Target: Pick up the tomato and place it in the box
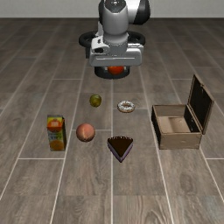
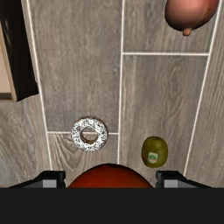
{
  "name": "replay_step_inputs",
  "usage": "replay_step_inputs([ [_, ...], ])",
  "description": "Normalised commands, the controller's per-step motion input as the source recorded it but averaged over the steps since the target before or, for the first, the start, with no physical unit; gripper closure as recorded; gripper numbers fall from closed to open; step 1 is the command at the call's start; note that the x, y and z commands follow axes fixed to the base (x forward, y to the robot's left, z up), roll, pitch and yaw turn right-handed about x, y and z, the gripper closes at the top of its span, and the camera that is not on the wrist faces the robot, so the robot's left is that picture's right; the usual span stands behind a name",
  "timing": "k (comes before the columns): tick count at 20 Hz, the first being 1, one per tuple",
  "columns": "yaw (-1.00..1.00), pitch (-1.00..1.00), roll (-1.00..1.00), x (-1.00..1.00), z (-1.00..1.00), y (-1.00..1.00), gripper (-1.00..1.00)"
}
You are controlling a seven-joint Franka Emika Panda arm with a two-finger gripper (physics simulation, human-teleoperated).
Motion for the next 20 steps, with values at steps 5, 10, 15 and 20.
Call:
replay_step_inputs([
  [5, 0.00, 0.00, 0.00, 0.00, 0.00, 1.00, 1.00],
  [10, 0.00, 0.00, 0.00, 0.00, 0.00, 1.00, 1.00],
  [15, 0.00, 0.00, 0.00, 0.00, 0.00, 1.00, 1.00],
  [20, 0.00, 0.00, 0.00, 0.60, 0.00, 0.40, 1.00],
])
